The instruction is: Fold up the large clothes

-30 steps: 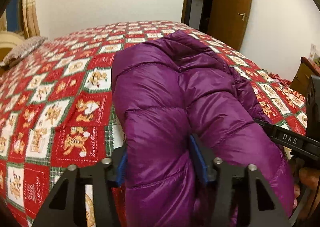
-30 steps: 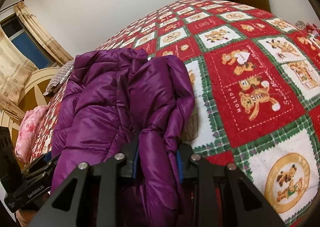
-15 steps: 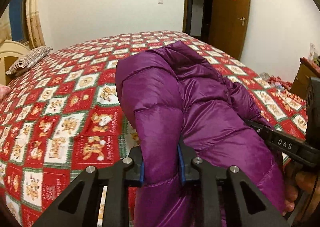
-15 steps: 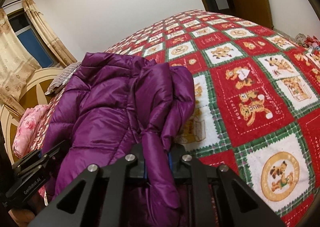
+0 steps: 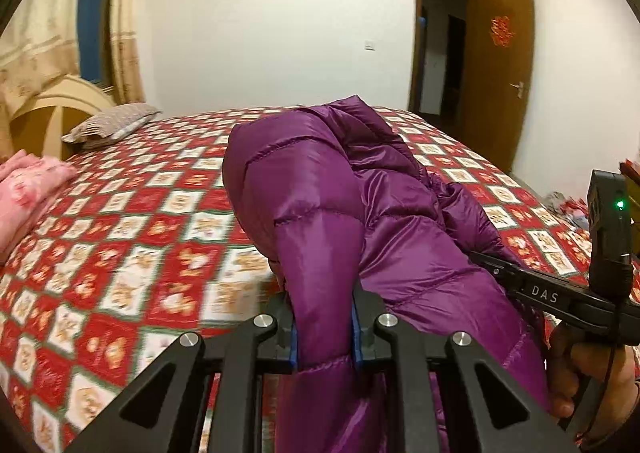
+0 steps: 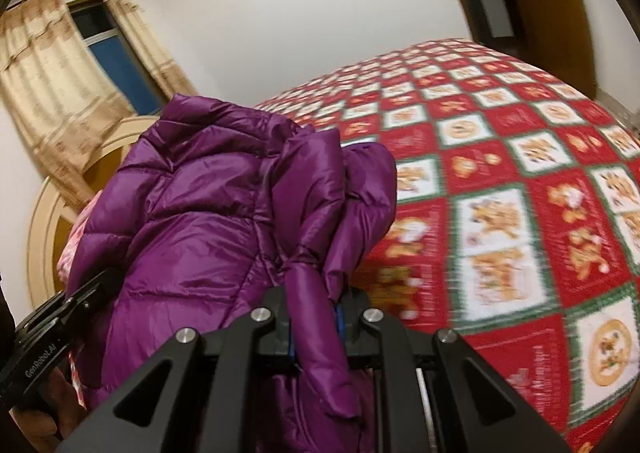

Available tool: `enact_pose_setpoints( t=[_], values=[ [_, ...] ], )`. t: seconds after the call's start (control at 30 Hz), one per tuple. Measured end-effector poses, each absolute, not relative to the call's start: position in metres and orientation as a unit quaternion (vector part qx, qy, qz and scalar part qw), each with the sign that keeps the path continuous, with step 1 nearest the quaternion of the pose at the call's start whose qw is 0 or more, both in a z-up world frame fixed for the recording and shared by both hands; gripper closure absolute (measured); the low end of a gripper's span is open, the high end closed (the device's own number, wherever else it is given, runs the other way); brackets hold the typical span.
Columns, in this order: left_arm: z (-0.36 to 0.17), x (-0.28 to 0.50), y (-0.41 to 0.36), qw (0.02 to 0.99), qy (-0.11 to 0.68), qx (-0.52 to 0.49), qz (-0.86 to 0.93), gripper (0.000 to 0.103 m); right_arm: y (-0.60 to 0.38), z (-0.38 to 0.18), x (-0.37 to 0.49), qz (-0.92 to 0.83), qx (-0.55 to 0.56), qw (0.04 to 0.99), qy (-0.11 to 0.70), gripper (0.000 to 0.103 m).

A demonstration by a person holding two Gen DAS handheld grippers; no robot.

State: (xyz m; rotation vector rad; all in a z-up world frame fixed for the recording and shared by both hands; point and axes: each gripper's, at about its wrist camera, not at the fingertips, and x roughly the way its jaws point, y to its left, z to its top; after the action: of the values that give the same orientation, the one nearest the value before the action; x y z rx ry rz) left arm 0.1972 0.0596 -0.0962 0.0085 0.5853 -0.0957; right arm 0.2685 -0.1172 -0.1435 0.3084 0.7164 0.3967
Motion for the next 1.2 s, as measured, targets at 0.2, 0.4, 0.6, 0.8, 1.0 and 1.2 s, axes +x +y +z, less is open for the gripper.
enact_pose_setpoints(
  t=[0.2,0.4,0.6,0.8,1.0,1.2],
  values=[
    [-0.097,0.182,0.101,0.959,0.282,-0.01,-0.009,0.085,-0.074,-0.142,0.27,0.228,0.126,0.899,0.351,0.086],
    [-0.105,0.171,0.134,0.957,0.288,-0.027,0.018,0.085,-0.038,-0.144,0.275,0.252,0.102,0.891,0.363,0.086],
    [-0.118,0.168,0.158,0.953,0.299,-0.038,0.04,0.085,-0.011,-0.153,0.276,0.263,0.084,0.884,0.378,0.086],
    [-0.127,0.166,0.17,0.95,0.306,-0.044,0.049,0.085,0.005,-0.161,0.278,0.266,0.074,0.879,0.389,0.086],
    [-0.135,0.166,0.177,0.946,0.315,-0.046,0.055,0.085,0.015,-0.165,0.279,0.269,0.064,0.875,0.397,0.086],
    [-0.146,0.169,0.18,0.943,0.326,-0.041,0.062,0.084,0.021,-0.173,0.282,0.267,0.058,0.87,0.409,0.086]
  ],
)
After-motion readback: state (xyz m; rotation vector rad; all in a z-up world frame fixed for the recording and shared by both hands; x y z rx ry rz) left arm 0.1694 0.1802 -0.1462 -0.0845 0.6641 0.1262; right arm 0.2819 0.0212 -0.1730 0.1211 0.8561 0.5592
